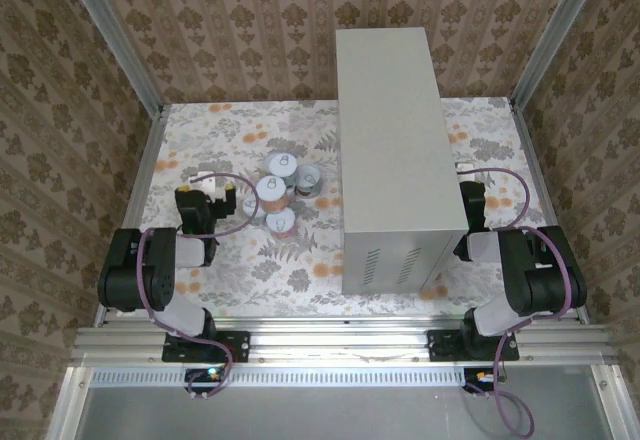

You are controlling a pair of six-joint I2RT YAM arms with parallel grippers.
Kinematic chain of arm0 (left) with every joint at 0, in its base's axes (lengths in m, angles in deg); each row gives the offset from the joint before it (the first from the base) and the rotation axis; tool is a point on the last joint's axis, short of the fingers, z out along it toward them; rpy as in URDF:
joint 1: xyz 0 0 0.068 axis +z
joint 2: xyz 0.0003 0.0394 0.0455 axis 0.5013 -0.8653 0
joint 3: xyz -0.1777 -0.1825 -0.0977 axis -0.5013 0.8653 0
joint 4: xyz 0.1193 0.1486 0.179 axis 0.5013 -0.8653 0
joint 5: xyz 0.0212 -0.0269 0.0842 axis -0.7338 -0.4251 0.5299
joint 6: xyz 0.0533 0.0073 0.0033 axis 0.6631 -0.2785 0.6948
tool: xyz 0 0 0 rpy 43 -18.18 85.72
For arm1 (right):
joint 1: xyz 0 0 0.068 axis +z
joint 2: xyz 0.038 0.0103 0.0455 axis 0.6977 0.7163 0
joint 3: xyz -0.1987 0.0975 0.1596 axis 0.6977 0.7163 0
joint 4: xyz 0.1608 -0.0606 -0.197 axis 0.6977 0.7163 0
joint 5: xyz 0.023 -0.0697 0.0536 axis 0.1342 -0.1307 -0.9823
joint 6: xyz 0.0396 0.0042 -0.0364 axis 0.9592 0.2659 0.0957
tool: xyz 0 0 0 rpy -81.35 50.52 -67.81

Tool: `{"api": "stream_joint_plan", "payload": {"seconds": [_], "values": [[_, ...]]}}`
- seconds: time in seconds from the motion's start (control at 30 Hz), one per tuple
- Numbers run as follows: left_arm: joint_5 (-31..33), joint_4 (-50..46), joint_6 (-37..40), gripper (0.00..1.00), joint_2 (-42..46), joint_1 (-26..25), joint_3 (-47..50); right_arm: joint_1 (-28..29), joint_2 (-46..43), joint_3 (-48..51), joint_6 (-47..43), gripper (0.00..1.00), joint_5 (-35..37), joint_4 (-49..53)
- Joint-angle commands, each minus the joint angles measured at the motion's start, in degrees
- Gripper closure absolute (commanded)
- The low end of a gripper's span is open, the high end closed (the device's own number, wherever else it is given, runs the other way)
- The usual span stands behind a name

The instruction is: Place and organize the canned foods onto the counter

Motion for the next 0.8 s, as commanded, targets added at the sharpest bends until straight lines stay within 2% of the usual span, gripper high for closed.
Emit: {"api": "stream_joint_plan", "payload": {"seconds": [0.0, 0.77], "values": [[-2.32, -0.89, -0.79, 0.00, 0.07, 0.52, -1.30, 0.15, 0.45, 0.18, -0.32, 0.00, -0.57, -2.37], [-3.70, -1.80, -1.13, 0.00, 0.05, 1.15, -1.68, 0.55, 0.50, 0.10, -0.81, 0.00, -0.30, -2.23]]}}
